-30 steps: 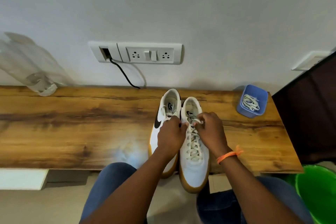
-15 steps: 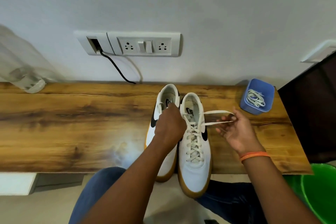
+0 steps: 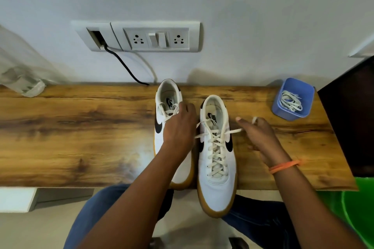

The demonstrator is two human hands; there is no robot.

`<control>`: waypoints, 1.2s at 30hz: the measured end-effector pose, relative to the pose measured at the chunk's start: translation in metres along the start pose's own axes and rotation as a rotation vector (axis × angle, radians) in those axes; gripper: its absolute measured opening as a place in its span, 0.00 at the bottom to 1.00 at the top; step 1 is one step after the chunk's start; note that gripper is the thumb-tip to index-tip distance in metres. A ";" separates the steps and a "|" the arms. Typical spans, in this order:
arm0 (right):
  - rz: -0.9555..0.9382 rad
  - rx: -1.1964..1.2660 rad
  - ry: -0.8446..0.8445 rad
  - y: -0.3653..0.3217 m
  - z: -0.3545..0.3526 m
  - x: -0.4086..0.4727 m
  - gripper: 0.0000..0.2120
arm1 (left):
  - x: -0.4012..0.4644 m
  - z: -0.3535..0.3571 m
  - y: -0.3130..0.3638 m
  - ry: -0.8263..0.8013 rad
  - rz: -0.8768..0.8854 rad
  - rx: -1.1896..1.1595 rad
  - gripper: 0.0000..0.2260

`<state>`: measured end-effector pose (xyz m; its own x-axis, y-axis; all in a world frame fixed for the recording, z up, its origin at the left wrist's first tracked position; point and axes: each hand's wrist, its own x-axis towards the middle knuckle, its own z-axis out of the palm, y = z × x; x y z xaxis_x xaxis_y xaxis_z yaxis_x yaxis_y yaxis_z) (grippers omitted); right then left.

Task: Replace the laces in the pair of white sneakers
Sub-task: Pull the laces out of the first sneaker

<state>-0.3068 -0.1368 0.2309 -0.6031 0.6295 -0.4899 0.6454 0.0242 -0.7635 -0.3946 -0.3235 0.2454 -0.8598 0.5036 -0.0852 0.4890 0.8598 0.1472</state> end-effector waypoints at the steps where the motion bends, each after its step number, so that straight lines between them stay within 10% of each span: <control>1: -0.046 -0.042 0.011 0.000 0.005 -0.001 0.21 | -0.001 -0.001 0.001 0.001 -0.001 0.038 0.20; 5: -0.265 -0.167 0.074 0.001 0.009 -0.003 0.29 | -0.007 -0.003 0.009 -0.057 0.032 0.224 0.27; 8: -0.534 -0.211 -0.007 -0.002 0.010 -0.009 0.14 | -0.005 0.000 0.009 -0.082 0.003 0.221 0.31; 12: -0.709 -0.421 -0.211 -0.004 0.011 -0.015 0.13 | 0.000 -0.005 0.002 -0.002 -0.064 -0.053 0.18; 22: -0.617 -0.485 -0.229 -0.010 0.005 -0.023 0.19 | 0.002 -0.006 0.016 -0.204 -0.148 -0.680 0.08; 28: -0.589 -0.426 -0.236 -0.006 0.008 -0.014 0.18 | 0.008 0.005 0.003 -0.382 -0.125 -0.427 0.07; 36: -0.569 -0.380 -0.233 -0.004 0.007 -0.009 0.19 | -0.001 0.013 0.017 -0.199 -0.119 -0.322 0.07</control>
<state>-0.3069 -0.1477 0.2351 -0.9512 0.2580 -0.1692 0.2943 0.5938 -0.7489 -0.3837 -0.3084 0.2355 -0.8468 0.4360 -0.3046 0.2897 0.8584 0.4234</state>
